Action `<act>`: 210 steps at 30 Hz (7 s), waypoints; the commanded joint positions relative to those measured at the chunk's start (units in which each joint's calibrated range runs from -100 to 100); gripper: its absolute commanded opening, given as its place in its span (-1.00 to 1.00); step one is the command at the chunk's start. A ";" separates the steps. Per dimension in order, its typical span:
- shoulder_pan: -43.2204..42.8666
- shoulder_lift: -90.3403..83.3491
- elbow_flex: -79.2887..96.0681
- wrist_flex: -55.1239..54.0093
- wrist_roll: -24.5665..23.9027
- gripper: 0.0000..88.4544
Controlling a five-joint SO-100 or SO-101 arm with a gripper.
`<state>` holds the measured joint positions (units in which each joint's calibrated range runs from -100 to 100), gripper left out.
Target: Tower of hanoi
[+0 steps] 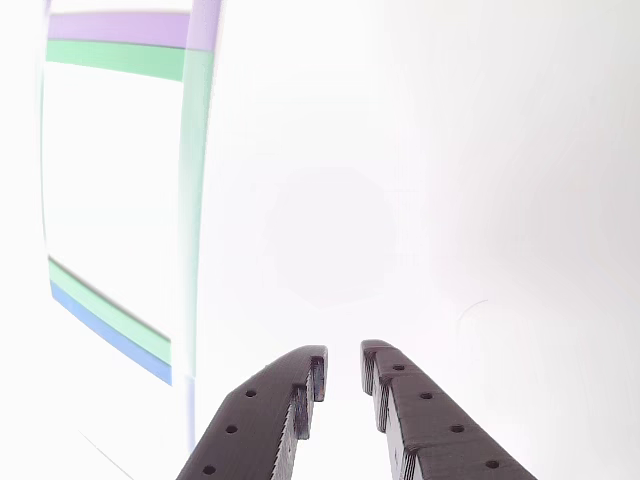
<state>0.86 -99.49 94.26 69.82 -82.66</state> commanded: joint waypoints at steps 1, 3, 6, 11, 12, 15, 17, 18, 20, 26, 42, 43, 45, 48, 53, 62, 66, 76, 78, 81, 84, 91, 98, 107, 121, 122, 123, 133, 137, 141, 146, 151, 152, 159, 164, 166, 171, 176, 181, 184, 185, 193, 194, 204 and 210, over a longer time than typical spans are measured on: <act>-0.19 -0.43 0.11 1.51 0.41 -1.00; -0.19 -0.43 0.11 1.51 0.41 -1.00; -0.19 -0.43 0.11 1.51 0.41 -1.00; -0.19 -0.43 0.11 1.51 0.41 -1.00; -0.19 -0.43 0.11 1.51 0.41 -1.00; -0.19 -0.43 0.11 1.51 0.41 -1.00; -0.19 -0.43 0.11 1.51 0.41 -1.00; -0.19 -0.43 0.11 1.51 0.41 -1.00; -0.19 -0.43 0.11 1.51 0.41 -1.00; -0.19 -0.43 0.11 1.51 0.41 -1.00; -0.19 -0.43 0.11 1.51 0.41 -1.00; -0.19 -0.43 0.11 1.51 0.41 -1.00; -0.19 -0.43 0.11 1.51 0.75 -1.00; -0.19 -0.43 0.11 1.51 0.58 -1.00; -0.09 -0.43 0.11 1.51 0.58 -1.00; 0.10 -0.43 0.11 1.43 -3.14 -1.00; -1.15 -0.43 0.11 1.43 -6.86 -1.00; -2.11 -0.43 0.11 1.43 -5.51 -1.00; -2.11 -0.43 0.11 1.51 -6.86 -1.00; -0.28 -0.43 0.02 1.67 -7.37 -1.00; 1.44 -0.02 -0.71 1.43 -5.17 -1.00; 1.06 7.81 -6.89 -2.29 4.13 -1.00; 2.50 16.61 -13.98 -8.85 34.05 -1.00; 3.65 20.81 -17.89 -21.97 93.23 -1.00; 4.41 21.46 -17.98 -36.30 163.89 -0.99; 4.51 21.37 -17.16 -36.95 167.61 -1.00; 4.80 21.29 -16.44 -37.76 169.47 -1.00; 9.21 21.13 -10.80 -45.37 181.81 -0.99; 9.78 21.13 -9.98 -46.50 182.66 -1.00; 9.88 22.02 -4.98 -56.14 182.66 -1.00; 11.60 24.77 -5.89 -55.90 182.66 -0.98; 13.62 28.96 -21.26 -35.90 182.66 -0.74; 14.00 29.45 -24.53 -31.85 182.66 -0.77; 19.85 34.21 -42.26 -11.60 182.66 -0.87; 23.49 38.01 -51.80 -2.70 182.66 -0.81; 24.45 39.30 -54.71 -0.43 182.66 -0.78; 24.93 41.32 -57.44 0.78 182.66 -0.68; 24.16 42.45 -57.26 -1.65 182.66 -0.67; 24.26 43.09 -56.35 -6.18 182.66 -0.67; 24.36 41.72 -52.98 -11.12 182.66 -0.66; 24.36 41.24 -51.35 -13.71 182.66 -0.66; 23.97 42.69 -47.62 -20.19 182.66 -0.58; 23.21 42.85 -46.35 -21.81 182.66 -0.56; 19.27 46.24 -33.53 -43.67 182.66 -0.48; 21.19 49.31 -30.53 -51.52 182.66 -0.41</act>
<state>20.67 -51.03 63.36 24.40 99.41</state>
